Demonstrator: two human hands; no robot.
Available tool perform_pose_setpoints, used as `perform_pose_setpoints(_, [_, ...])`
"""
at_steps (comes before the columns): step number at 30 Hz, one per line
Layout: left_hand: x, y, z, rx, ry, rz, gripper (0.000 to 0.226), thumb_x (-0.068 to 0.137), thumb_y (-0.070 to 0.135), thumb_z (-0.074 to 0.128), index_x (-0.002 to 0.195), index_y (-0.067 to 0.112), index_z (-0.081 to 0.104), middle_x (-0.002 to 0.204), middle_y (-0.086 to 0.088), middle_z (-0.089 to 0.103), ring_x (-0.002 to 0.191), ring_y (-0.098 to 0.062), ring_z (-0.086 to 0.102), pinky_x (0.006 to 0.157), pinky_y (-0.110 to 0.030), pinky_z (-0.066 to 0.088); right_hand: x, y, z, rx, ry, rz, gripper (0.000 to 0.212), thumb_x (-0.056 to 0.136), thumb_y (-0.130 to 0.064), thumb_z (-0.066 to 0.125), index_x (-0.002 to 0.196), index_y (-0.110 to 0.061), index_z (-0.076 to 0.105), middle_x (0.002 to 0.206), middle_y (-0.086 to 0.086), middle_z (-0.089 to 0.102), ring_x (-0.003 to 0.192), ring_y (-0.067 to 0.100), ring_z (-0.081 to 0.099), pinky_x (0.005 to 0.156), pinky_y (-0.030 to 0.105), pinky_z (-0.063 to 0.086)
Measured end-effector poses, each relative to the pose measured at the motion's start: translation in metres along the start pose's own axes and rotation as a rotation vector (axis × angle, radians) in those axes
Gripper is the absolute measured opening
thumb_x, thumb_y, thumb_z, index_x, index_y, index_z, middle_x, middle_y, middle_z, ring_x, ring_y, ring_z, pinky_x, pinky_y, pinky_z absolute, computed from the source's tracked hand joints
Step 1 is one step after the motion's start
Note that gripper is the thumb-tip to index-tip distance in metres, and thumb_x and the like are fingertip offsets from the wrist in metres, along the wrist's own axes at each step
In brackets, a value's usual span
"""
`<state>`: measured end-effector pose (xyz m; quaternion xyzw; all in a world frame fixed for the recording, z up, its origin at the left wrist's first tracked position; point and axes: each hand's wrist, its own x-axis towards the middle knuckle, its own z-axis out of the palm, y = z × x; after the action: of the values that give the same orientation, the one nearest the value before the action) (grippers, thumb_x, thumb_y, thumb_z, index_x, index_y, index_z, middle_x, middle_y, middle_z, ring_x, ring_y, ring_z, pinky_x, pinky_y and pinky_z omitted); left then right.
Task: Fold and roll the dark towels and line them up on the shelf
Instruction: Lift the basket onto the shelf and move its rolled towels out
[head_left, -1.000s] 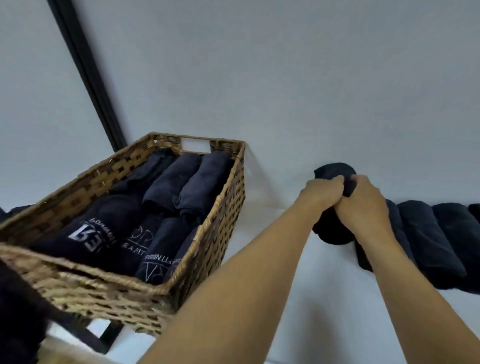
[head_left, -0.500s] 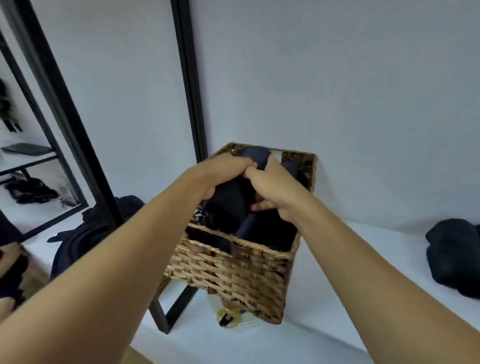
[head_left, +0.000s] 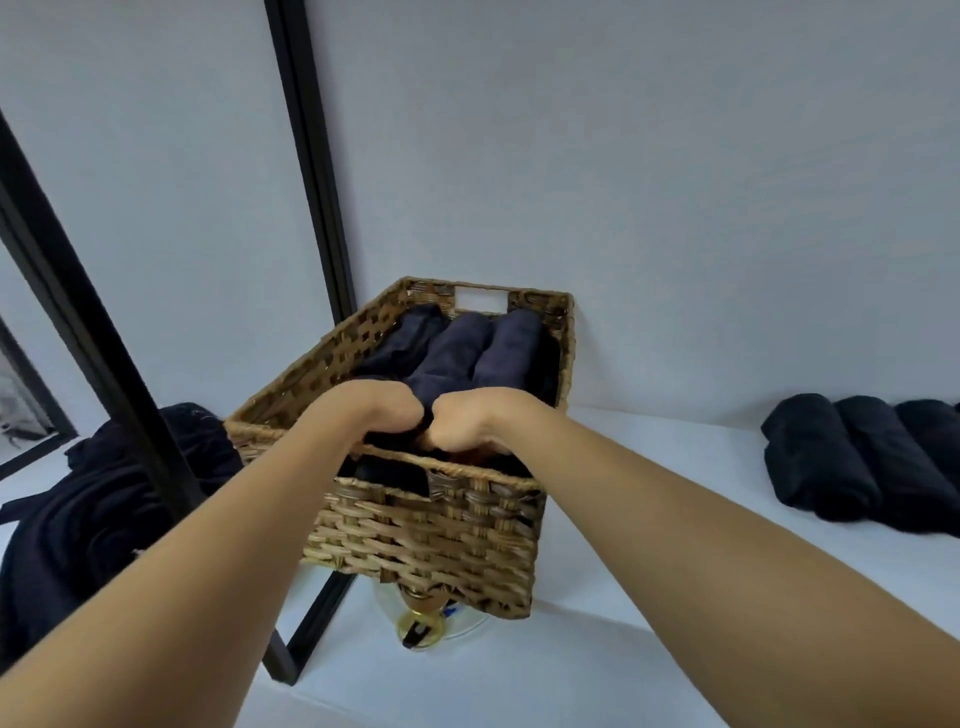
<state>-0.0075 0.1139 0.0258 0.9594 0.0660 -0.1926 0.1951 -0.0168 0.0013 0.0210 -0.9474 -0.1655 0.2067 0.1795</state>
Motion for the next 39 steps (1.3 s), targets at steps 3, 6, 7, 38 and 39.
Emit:
perform_pose_setpoints(3, [-0.007,0.028,0.000,0.521,0.184,0.068,0.036,0.093,0.014,0.056,0.129,0.010,0.053,0.130,-0.016,0.056,0.108,-0.031,0.058,0.089,-0.040,0.048,-0.006,0.003,-0.004,-0.049,0.121,-0.090,0.035,0.096,-0.025,0.058,0.123,-0.002,0.061,0.107,0.012,0.063,0.090,0.028,0.057,0.071,0.029,0.039])
perform_pose_setpoints(6, [-0.005,0.077,-0.002,0.487,0.520,0.187,0.023,0.093,0.010,0.052,0.115,0.005,0.056,0.116,-0.017,0.060,0.104,-0.035,0.060,0.080,-0.042,0.049,-0.025,0.032,-0.023,0.083,0.437,-0.112,0.023,0.094,-0.015,0.057,0.110,-0.002,0.066,0.102,0.015,0.068,0.084,0.026,0.061,0.059,0.030,0.041])
perform_pose_setpoints(7, [-0.003,0.099,-0.001,0.398,0.562,0.258,0.020,0.093,0.008,0.049,0.110,0.003,0.056,0.111,-0.018,0.062,0.099,-0.035,0.061,0.079,-0.043,0.050,-0.036,0.052,-0.031,0.143,0.561,-0.103,0.020,0.092,-0.011,0.056,0.107,-0.004,0.066,0.098,0.012,0.068,0.084,0.024,0.062,0.057,0.029,0.041])
perform_pose_setpoints(38, [0.005,0.309,0.069,-0.572,0.004,0.399,0.036,0.078,0.047,0.068,0.093,0.015,0.066,0.088,-0.004,0.072,0.081,-0.022,0.069,0.074,-0.033,0.055,-0.108,0.252,-0.094,0.705,1.045,0.158,0.064,0.087,-0.027,0.058,0.146,-0.017,0.033,0.130,0.004,0.050,0.096,0.016,0.055,0.060,0.019,0.041])
perform_pose_setpoints(39, [-0.004,0.292,0.044,-0.548,0.062,0.404,0.036,0.075,0.049,0.069,0.090,0.017,0.067,0.084,-0.003,0.073,0.079,-0.021,0.070,0.073,-0.033,0.056,-0.105,0.227,-0.099,0.753,1.046,0.069,0.067,0.085,-0.030,0.060,0.145,-0.018,0.034,0.129,0.001,0.052,0.099,0.014,0.057,0.061,0.018,0.042])
